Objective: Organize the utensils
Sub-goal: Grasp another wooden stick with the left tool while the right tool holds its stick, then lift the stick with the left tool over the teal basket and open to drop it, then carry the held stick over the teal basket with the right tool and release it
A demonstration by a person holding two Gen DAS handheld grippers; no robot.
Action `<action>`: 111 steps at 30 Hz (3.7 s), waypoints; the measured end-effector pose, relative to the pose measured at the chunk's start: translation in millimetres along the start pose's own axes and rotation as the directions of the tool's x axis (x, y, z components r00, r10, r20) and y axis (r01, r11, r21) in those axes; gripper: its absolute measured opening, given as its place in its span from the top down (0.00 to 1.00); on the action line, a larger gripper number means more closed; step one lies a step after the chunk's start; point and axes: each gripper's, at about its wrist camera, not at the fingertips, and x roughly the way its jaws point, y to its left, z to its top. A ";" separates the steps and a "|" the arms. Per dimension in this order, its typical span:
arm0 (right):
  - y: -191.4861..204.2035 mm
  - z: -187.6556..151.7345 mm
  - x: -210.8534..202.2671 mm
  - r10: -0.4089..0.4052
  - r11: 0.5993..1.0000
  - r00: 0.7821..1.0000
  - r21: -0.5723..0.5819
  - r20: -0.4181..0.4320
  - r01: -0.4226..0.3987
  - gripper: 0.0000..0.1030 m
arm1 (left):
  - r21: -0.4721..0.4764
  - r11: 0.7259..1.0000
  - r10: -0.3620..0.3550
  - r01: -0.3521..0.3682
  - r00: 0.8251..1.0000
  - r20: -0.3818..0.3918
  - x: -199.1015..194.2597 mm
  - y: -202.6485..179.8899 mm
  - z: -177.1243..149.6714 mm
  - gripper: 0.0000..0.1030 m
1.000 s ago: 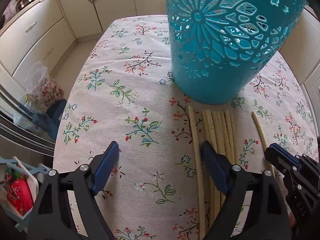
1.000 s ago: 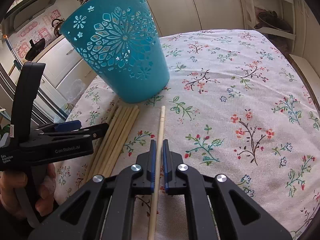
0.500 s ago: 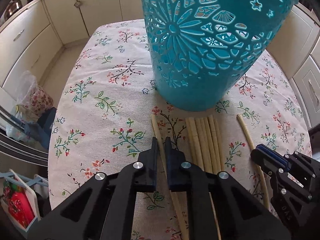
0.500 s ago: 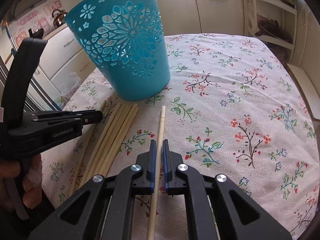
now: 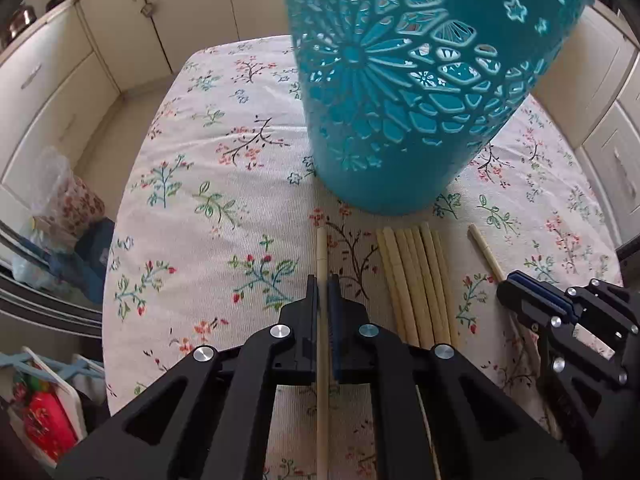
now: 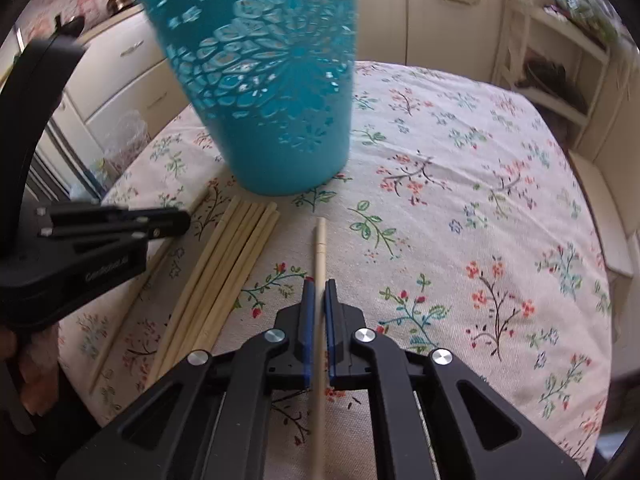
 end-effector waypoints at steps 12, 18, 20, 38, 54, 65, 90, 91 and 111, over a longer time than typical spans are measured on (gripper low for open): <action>5.0 -2.8 -1.6 -0.037 0.999 0.999 -0.003 0.016 0.037 0.94 | -0.130 0.981 -0.132 0.146 0.985 0.109 -51.8 50.6 -19.6 0.95; -5.0 -8.9 -3.2 0.020 0.999 0.998 0.040 0.062 -0.023 0.94 | -0.136 0.962 -0.203 0.239 0.950 0.238 -111.5 64.5 -14.2 0.95; -6.8 -9.5 -3.1 0.037 0.998 0.997 0.050 0.073 -0.040 0.94 | -0.131 0.958 -0.212 0.254 0.940 0.269 -125.2 66.5 -9.1 0.95; -18.7 -8.7 -2.9 0.117 0.984 0.990 0.127 0.084 -0.128 0.94 | -0.067 0.928 -0.268 0.366 0.782 0.562 -201.2 32.2 83.9 0.95; -26.8 -9.6 -0.5 0.175 0.968 0.981 0.165 0.087 -0.187 0.94 | -0.122 0.941 -0.126 0.315 0.662 0.739 -158.4 6.8 164.8 0.95; -28.1 -10.2 -0.9 0.181 0.967 0.980 0.165 0.086 -0.193 0.94 | -0.064 0.981 -0.101 0.181 0.772 0.627 -119.4 -11.1 141.9 0.95; -3.3 3.0 1.1 0.035 0.999 0.999 0.019 -0.024 -0.034 0.87 | -0.282 0.947 -0.008 0.155 0.888 0.460 -98.9 95.7 29.5 0.34; 3.9 3.1 1.9 -0.022 0.999 0.999 -0.042 -0.028 0.021 0.91 | -0.291 0.945 -0.010 0.152 0.899 0.438 -88.8 97.9 23.4 0.33; -4.4 120.0 -170.6 0.308 0.906 0.746 0.058 0.591 -0.420 0.94 | -0.330 0.932 -0.048 0.152 0.952 0.302 -8.4 98.1 -27.0 0.27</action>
